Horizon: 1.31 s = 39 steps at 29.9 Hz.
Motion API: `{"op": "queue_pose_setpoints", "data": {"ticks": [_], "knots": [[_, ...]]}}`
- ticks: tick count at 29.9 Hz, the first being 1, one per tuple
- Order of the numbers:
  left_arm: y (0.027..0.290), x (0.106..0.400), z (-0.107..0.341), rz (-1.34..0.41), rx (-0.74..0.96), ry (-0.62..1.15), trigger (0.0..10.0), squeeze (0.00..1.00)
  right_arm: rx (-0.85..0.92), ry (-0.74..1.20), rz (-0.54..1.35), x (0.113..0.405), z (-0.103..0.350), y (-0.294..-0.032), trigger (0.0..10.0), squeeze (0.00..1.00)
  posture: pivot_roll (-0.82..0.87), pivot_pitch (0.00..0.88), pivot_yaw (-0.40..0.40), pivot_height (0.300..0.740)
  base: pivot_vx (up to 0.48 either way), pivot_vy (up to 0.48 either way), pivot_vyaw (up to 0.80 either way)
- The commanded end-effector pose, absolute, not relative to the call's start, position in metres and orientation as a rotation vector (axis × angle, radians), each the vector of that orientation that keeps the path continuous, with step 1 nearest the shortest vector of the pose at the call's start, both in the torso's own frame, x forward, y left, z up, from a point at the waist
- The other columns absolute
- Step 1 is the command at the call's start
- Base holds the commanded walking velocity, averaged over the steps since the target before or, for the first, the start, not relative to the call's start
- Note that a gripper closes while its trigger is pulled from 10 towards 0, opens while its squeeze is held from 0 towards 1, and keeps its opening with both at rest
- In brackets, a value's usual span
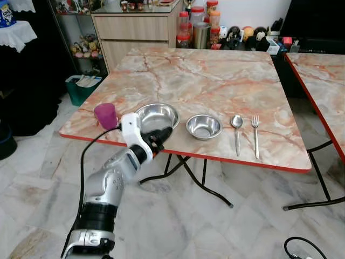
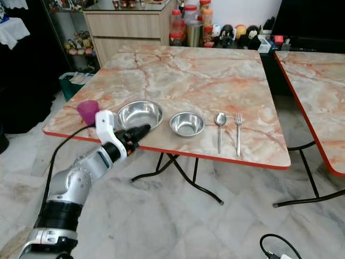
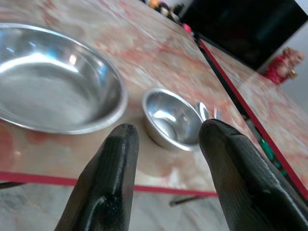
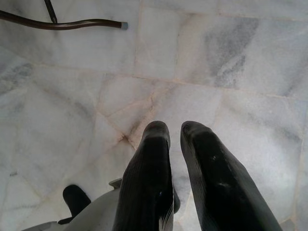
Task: Setting the table
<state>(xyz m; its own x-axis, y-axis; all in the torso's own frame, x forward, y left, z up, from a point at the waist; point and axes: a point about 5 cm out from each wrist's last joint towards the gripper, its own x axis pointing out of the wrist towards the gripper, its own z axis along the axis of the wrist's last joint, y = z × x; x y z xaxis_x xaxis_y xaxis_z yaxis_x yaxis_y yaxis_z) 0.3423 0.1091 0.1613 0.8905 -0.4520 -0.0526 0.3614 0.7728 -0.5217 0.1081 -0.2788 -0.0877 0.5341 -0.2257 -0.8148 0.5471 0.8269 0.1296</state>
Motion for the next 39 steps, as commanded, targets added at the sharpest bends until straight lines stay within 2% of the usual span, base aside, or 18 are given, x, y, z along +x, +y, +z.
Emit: {"op": "queue_pose_setpoints", "data": {"ticks": [1,13,17,34,39], "knots": [[0.113,0.346,0.164,-0.405,-0.522,0.162,10.0,0.0,0.405,0.881,-0.492,0.108,-0.087,-0.279,10.0,0.0,0.1,0.006,0.044,0.74,0.0,0.0,0.0],[0.143,0.352,0.148,-0.246,-0.395,0.179,10.0,0.0,0.394,0.882,-0.473,0.109,-0.087,-0.279,10.0,0.0,0.1,0.0,0.04,0.74,0.0,0.0,0.0],[0.151,0.353,0.135,-0.201,-0.417,0.212,10.0,0.0,0.408,0.876,-0.48,0.109,-0.087,-0.279,10.0,0.0,0.1,0.001,0.039,0.74,0.0,0.0,0.0],[0.153,0.356,0.138,-0.183,-0.445,0.187,10.0,0.0,0.381,0.886,-0.459,0.11,-0.086,-0.28,10.0,0.0,0.1,0.004,0.034,0.74,0.0,0.0,0.0],[0.155,0.357,0.14,-0.175,-0.449,0.177,10.0,0.0,0.404,0.878,-0.479,0.109,-0.087,-0.28,10.0,0.0,0.1,0.004,0.032,0.74,0.048,0.0,0.34]]}}
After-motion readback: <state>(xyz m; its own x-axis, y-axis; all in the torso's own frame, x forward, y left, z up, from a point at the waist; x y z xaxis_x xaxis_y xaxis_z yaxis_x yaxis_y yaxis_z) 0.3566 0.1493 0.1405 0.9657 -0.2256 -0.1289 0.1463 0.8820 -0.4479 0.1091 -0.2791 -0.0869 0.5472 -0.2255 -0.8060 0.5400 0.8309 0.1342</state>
